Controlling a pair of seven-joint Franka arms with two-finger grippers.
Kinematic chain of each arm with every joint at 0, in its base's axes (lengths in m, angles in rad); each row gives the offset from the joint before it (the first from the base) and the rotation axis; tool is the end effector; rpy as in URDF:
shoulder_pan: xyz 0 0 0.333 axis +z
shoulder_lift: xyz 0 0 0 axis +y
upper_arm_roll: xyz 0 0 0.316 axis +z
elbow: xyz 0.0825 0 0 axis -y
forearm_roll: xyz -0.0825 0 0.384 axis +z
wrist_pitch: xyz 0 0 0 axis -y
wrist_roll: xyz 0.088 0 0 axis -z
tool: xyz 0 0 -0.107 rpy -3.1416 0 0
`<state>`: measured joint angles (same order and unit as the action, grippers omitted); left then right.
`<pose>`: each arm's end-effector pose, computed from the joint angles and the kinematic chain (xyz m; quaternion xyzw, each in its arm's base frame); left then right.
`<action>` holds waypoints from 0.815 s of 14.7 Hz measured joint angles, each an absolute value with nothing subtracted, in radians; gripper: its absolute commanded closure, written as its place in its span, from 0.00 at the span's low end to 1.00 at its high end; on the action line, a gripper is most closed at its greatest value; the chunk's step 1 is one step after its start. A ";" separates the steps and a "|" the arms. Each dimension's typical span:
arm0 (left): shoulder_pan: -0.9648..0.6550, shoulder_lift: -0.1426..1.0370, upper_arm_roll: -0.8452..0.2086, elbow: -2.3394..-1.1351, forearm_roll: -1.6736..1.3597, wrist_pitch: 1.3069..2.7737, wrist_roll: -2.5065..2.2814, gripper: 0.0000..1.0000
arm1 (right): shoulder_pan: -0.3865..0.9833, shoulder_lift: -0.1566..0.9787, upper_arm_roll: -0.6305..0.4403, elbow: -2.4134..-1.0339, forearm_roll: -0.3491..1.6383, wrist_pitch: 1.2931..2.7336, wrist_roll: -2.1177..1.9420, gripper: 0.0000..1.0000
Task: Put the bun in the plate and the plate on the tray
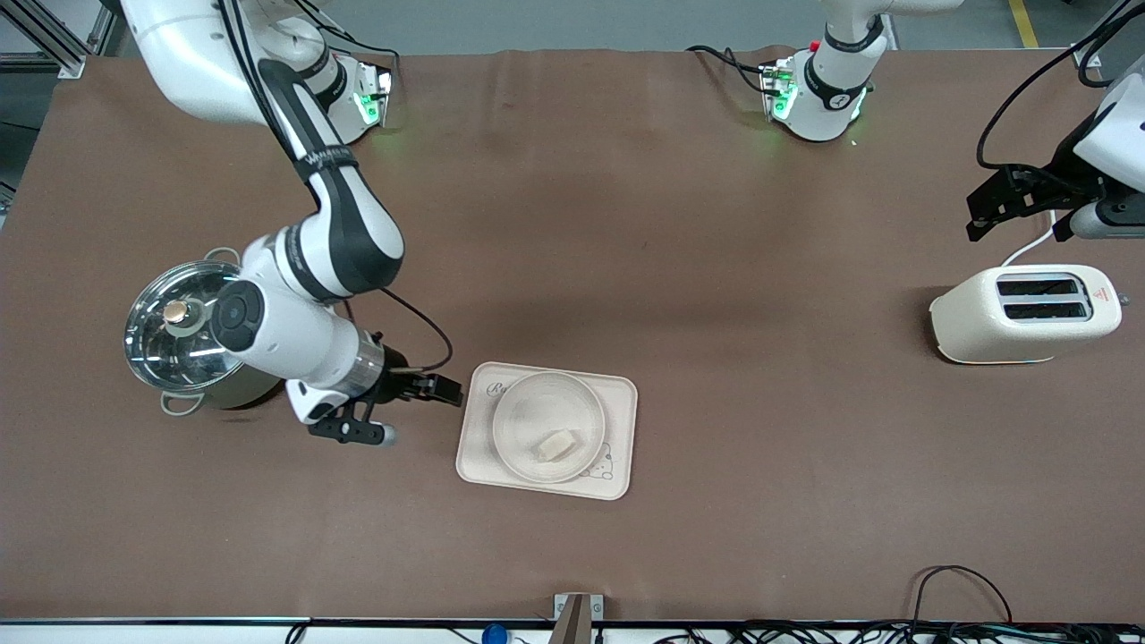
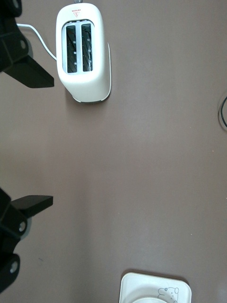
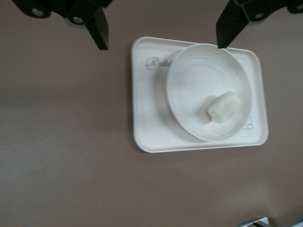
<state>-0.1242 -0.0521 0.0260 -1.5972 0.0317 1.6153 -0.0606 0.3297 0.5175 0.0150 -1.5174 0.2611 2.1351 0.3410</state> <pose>0.5407 -0.0496 0.6447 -0.9991 0.0189 -0.0362 0.0123 0.6625 0.2479 0.3725 -0.9899 0.0633 -0.0073 0.1268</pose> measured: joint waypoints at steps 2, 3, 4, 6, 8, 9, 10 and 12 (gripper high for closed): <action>-0.124 -0.035 0.026 -1.567 0.033 1.597 -0.061 0.00 | 0.326 0.453 0.007 -1.540 0.198 2.057 0.341 0.00; -0.124 -0.026 0.026 -1.555 0.033 1.593 -0.061 0.00 | 0.320 0.417 0.002 -1.551 0.173 2.011 0.341 0.00; -0.124 -0.019 0.026 -1.548 0.033 1.590 -0.061 0.00 | 0.309 0.376 -0.001 -1.559 0.138 1.961 0.340 0.00; -0.124 -0.011 0.026 -1.543 0.033 1.589 -0.061 0.00 | 0.270 0.291 -0.004 -1.569 0.076 1.855 0.319 0.00; -0.124 -0.008 0.026 -1.543 0.033 1.588 -0.061 0.00 | 0.229 0.209 -0.005 -1.579 0.058 1.757 0.274 0.00; -0.123 -0.008 0.027 -1.542 0.033 1.588 -0.061 0.00 | 0.207 0.167 -0.006 -1.596 0.054 1.728 0.252 0.00; -0.123 -0.008 0.027 -1.542 0.033 1.588 -0.061 0.00 | 0.185 0.127 -0.007 -1.620 0.048 1.714 0.217 0.00; -0.122 -0.008 0.027 -1.540 0.033 1.587 -0.061 0.00 | 0.128 0.060 -0.008 -1.662 0.036 1.686 0.130 0.00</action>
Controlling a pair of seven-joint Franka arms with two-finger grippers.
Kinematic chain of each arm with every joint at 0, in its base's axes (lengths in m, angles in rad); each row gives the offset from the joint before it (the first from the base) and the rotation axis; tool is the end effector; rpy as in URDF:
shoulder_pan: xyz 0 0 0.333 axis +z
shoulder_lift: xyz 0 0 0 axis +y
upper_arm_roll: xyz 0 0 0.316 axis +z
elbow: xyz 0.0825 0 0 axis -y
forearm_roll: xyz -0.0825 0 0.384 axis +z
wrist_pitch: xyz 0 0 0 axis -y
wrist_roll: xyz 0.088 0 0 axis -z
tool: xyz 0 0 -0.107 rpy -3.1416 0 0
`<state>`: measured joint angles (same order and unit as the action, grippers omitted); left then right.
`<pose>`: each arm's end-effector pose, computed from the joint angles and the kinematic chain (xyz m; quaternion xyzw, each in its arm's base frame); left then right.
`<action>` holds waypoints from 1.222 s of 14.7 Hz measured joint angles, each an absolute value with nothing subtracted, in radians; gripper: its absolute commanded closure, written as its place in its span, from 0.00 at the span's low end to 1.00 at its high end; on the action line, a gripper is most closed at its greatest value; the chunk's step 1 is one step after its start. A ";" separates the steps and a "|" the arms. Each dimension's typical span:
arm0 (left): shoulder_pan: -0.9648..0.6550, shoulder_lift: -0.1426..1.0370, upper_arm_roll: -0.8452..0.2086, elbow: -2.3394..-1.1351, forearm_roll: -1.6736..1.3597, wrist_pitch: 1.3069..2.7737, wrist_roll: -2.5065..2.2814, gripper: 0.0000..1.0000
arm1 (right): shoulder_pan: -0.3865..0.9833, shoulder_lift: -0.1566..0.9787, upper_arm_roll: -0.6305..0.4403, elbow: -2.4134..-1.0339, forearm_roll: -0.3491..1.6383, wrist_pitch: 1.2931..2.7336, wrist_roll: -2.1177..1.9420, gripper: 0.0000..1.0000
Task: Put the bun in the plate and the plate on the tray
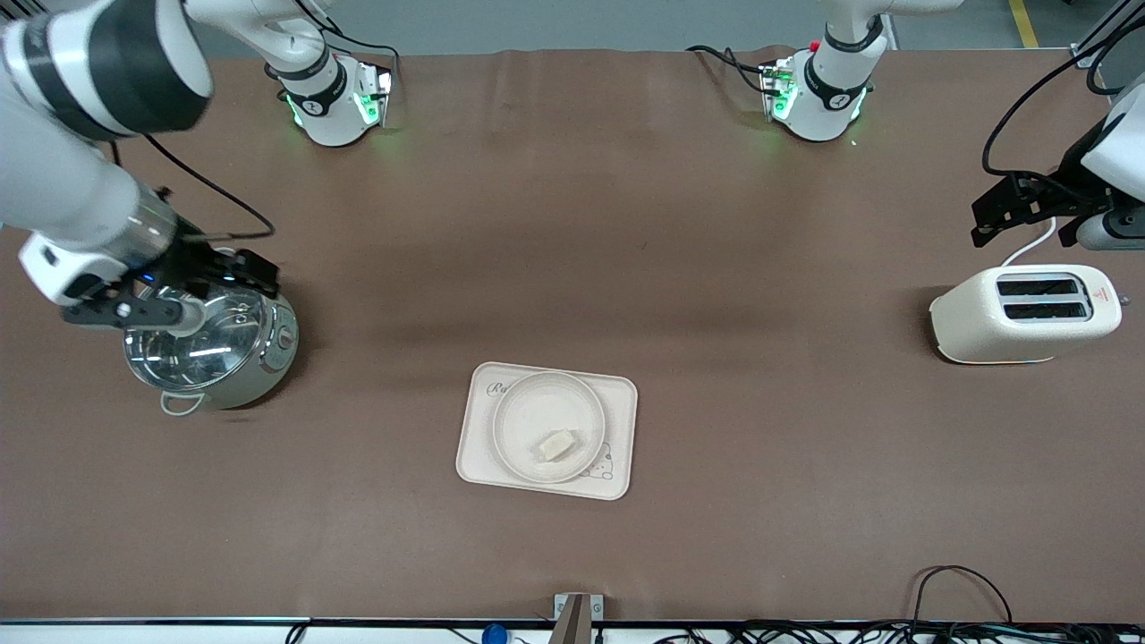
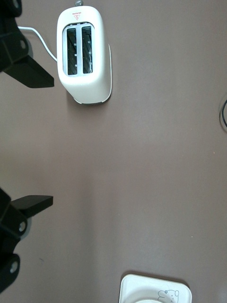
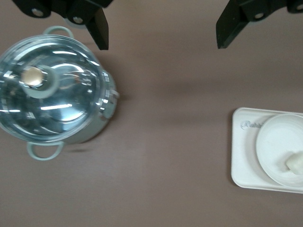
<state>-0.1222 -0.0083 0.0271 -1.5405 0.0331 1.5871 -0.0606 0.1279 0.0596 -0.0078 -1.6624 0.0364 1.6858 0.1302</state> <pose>0.5520 -0.0491 0.6450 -0.9993 0.0171 -0.0286 0.0142 0.5727 0.0728 0.5572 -0.9996 0.0075 0.0202 0.0154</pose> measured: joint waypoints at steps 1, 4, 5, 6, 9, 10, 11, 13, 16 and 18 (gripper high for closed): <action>-0.122 -0.008 0.027 -1.540 0.033 1.587 -0.061 0.00 | 0.099 0.033 -0.009 -1.674 0.028 1.663 0.097 0.00; -0.120 -0.008 0.027 -1.540 0.033 1.586 -0.061 0.00 | 0.063 -0.030 -0.026 -1.683 -0.023 1.595 0.068 0.00; -0.120 -0.008 0.027 -1.540 0.033 1.586 -0.061 0.00 | 0.061 -0.047 -0.041 -1.684 -0.028 1.573 0.068 0.00; -0.119 -0.008 0.028 -1.539 0.033 1.586 -0.061 0.00 | 0.057 -0.061 -0.057 -1.685 -0.030 1.559 0.068 0.00; -0.119 -0.008 0.028 -1.539 0.033 1.586 -0.061 0.00 | 0.046 -0.089 -0.084 -1.686 -0.029 1.509 0.067 0.00; -0.119 -0.008 0.028 -1.539 0.033 1.586 -0.061 0.00 | 0.046 -0.095 -0.085 -1.686 -0.029 1.501 0.067 0.00; -0.119 -0.008 0.028 -1.539 0.033 1.586 -0.061 0.00 | 0.046 -0.098 -0.083 -1.685 -0.028 1.502 0.067 0.00; -0.119 -0.008 0.028 -1.539 0.033 1.586 -0.061 0.00 | 0.048 -0.100 -0.079 -1.671 -0.027 1.503 0.067 0.00; -0.117 -0.008 0.028 -1.539 0.033 1.586 -0.061 0.00 | 0.050 -0.100 -0.073 -1.648 -0.025 1.503 0.067 0.00; -0.117 -0.008 0.028 -1.539 0.033 1.586 -0.061 0.00 | 0.051 -0.100 -0.073 -1.640 -0.025 1.504 0.056 0.00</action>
